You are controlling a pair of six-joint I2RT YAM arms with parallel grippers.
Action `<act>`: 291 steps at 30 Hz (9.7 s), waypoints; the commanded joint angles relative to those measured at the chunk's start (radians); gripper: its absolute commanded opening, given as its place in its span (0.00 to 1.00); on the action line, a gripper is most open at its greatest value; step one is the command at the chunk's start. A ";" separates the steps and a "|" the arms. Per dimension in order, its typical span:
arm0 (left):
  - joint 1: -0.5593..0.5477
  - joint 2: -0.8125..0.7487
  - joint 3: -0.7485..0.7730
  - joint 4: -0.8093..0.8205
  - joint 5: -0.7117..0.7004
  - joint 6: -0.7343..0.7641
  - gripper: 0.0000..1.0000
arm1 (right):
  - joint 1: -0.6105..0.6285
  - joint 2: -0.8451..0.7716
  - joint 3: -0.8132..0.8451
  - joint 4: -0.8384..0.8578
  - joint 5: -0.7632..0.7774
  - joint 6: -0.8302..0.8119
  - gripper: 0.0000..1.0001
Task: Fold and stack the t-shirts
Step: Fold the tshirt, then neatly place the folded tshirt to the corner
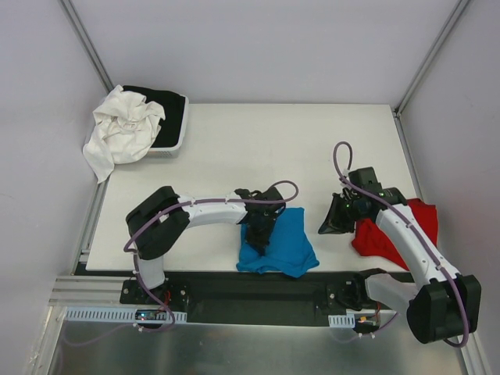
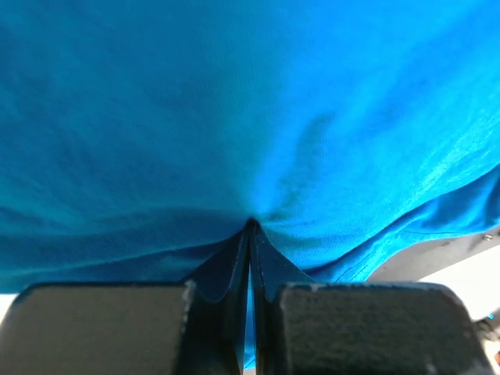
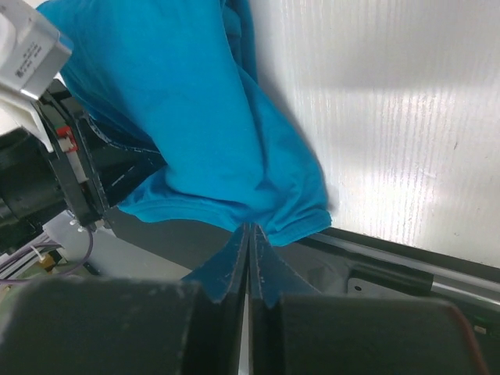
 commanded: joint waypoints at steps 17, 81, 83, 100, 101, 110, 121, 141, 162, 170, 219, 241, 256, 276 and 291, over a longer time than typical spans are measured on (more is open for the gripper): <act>0.370 -0.156 -0.252 0.007 -0.045 0.076 0.00 | 0.004 -0.056 0.018 -0.038 0.024 0.020 0.03; 0.473 0.203 0.357 -0.111 -0.116 0.191 0.00 | 0.004 -0.282 -0.073 -0.136 0.059 0.050 0.02; 0.474 0.183 0.345 -0.117 -0.110 0.200 0.00 | 0.004 -0.280 -0.070 -0.135 0.071 0.054 0.02; 0.324 -0.340 0.225 -0.215 -0.140 0.053 0.02 | -0.384 -0.032 0.211 -0.256 0.530 -0.127 0.01; 0.322 -0.354 0.208 -0.220 -0.142 0.055 0.02 | -0.384 -0.012 0.223 -0.273 0.592 -0.127 0.01; 0.321 -0.395 0.139 -0.264 -0.145 0.096 0.01 | -0.453 0.063 0.192 -0.176 0.759 -0.115 0.01; 0.322 -0.389 0.184 -0.333 -0.168 0.136 0.01 | -0.717 0.208 0.180 -0.010 0.577 -0.008 0.01; 0.324 -0.287 0.276 -0.434 -0.159 0.136 0.01 | -0.858 0.465 0.140 0.177 0.425 0.054 0.01; 0.325 -0.119 0.401 -0.470 -0.151 0.148 0.01 | -0.591 0.671 0.277 0.181 0.419 0.077 0.01; 0.325 -0.076 0.440 -0.470 -0.140 0.153 0.01 | -0.441 0.695 0.341 0.145 0.427 0.106 0.01; 0.514 -0.316 0.232 -0.485 -0.263 0.030 0.99 | -0.047 0.597 0.644 0.141 0.355 0.040 0.95; 0.545 -0.406 -0.287 -0.066 -0.130 -0.059 0.98 | 0.095 0.714 0.304 0.557 -0.274 0.046 0.96; 0.618 -0.394 -0.444 0.157 -0.091 -0.103 0.99 | 0.141 0.748 0.274 0.560 -0.291 -0.008 0.96; 0.618 -0.375 -0.494 0.325 0.039 -0.162 0.99 | 0.368 0.853 0.332 0.741 -0.253 0.146 0.99; 0.618 -0.392 -0.443 0.256 0.016 -0.099 0.00 | 0.411 0.829 0.361 0.680 -0.187 0.152 0.01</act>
